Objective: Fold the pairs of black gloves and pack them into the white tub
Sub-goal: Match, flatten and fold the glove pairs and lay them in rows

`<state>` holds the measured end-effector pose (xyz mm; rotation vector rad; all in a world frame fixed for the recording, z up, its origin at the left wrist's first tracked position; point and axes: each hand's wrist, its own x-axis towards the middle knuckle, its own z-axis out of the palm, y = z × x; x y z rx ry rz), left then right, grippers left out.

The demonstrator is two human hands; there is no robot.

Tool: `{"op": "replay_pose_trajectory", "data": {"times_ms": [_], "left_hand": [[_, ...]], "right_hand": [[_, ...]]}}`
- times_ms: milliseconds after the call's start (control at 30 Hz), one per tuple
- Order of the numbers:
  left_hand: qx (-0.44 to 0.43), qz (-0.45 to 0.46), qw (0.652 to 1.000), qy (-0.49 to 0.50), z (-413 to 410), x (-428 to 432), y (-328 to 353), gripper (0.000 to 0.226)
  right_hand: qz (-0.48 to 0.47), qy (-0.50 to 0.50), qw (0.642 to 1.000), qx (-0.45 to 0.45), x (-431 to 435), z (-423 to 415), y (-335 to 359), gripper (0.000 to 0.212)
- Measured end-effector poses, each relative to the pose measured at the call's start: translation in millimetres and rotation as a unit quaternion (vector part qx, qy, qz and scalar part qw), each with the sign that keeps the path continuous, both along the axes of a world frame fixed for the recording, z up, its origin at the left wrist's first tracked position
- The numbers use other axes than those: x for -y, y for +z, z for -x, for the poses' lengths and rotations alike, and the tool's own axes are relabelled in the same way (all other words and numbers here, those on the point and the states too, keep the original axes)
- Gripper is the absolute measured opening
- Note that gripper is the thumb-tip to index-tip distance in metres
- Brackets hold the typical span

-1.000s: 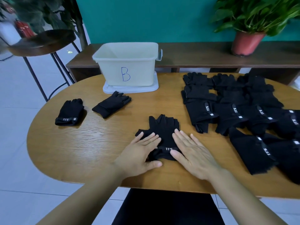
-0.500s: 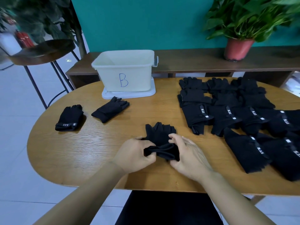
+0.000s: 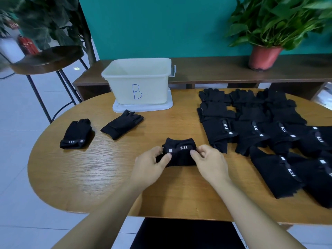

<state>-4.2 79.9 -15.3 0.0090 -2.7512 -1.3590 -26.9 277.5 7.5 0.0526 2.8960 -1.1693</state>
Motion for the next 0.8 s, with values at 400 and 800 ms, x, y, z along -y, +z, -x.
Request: {"op": "replay_pose_trajectory", "data": {"times_ms": [400, 800], "left_hand": [[0.046, 0.207, 0.965, 0.153, 34.5, -22.6, 4.0, 0.038], [-0.241, 0.201, 0.949, 0.033, -3.2, -25.0, -0.6, 0.032]], "right_hand": [[-0.120, -0.092, 0.988, -0.032, 24.8, 13.2, -7.3, 0.019], [-0.187, 0.033, 0.916, -0.352, 3.9, -1.7, -20.7, 0.014]]}}
